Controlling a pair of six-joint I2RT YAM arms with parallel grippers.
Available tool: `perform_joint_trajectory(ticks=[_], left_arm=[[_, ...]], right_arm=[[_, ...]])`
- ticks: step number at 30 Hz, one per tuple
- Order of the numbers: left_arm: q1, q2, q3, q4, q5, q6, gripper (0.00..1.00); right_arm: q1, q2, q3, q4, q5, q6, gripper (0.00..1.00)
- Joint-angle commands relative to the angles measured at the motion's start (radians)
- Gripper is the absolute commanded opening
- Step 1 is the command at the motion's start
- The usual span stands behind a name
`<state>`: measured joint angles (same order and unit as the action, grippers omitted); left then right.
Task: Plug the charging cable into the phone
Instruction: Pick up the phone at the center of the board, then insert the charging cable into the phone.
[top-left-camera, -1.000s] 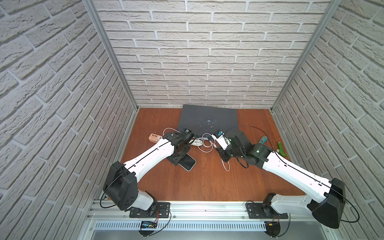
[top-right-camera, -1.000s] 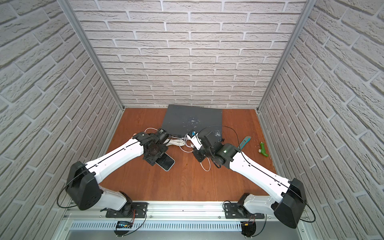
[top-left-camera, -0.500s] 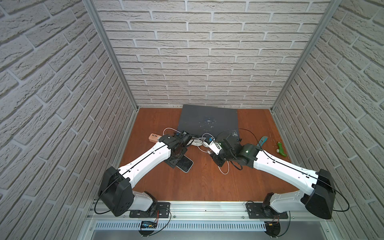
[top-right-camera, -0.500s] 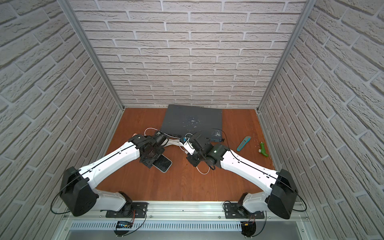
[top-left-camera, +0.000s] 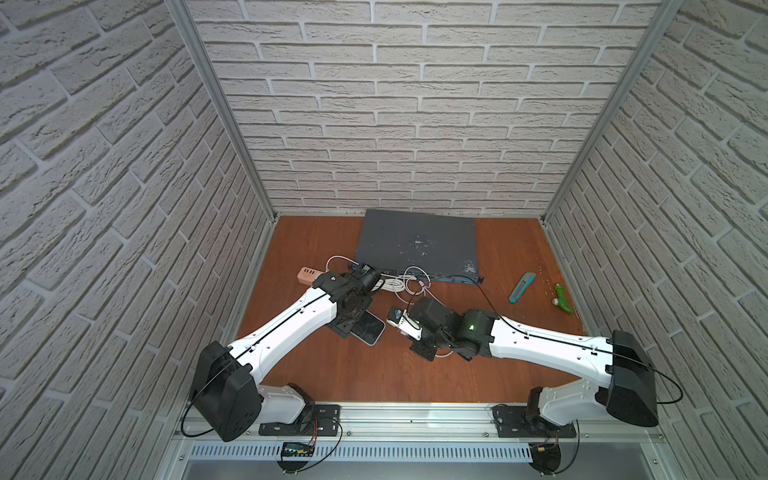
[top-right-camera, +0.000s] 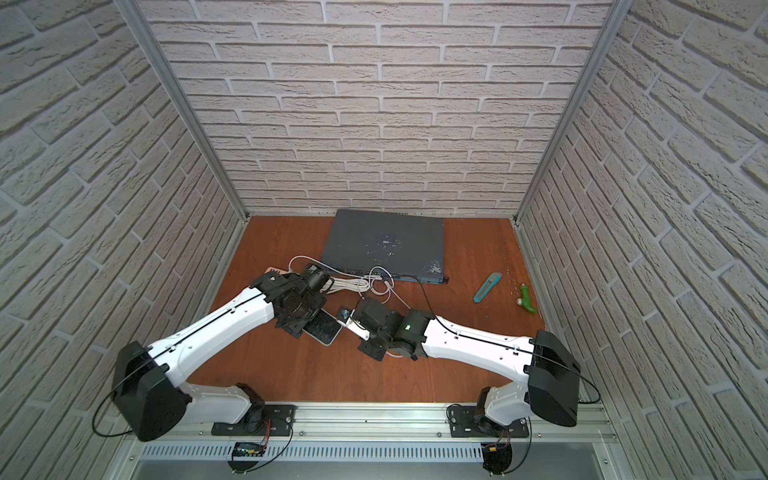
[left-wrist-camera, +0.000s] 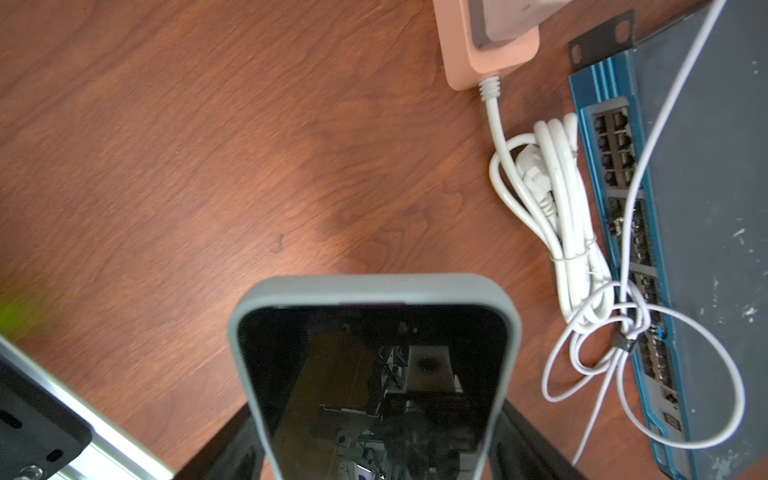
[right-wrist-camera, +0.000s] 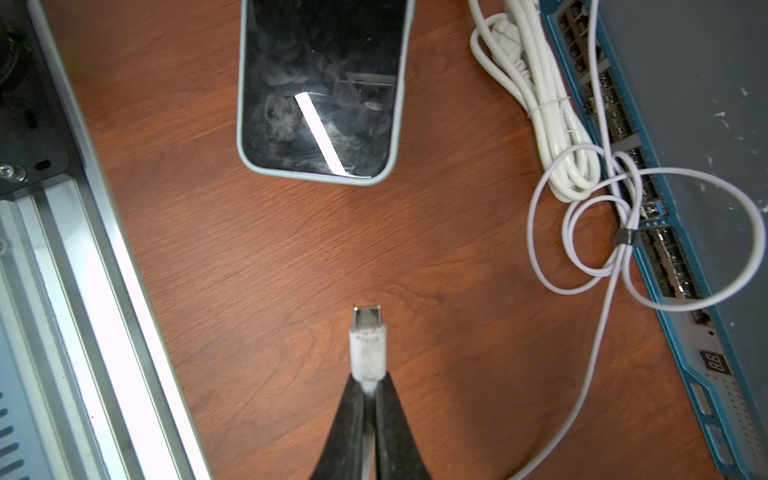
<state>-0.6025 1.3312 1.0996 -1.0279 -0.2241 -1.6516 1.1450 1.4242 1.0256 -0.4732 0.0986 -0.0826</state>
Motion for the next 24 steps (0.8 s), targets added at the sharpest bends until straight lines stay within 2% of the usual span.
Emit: perform_joint_trajectory(ticks=[1,7,24], left_arm=[[-0.006,-0.024,-0.016,-0.028,-0.003,-0.075,0.00],[-0.007,-0.022,-0.020,-0.023,0.018,-0.077,0.00],[-0.009,-0.010,-0.030,0.009,0.097,-0.101,0.00]], right_arm=[[0.028,0.012,-0.034,0.090,0.009,-0.016,0.03],[0.085,0.030,-0.049,0.149,0.080,-0.056,0.03],[0.180,0.136,0.033,0.058,0.237,-0.107,0.03]])
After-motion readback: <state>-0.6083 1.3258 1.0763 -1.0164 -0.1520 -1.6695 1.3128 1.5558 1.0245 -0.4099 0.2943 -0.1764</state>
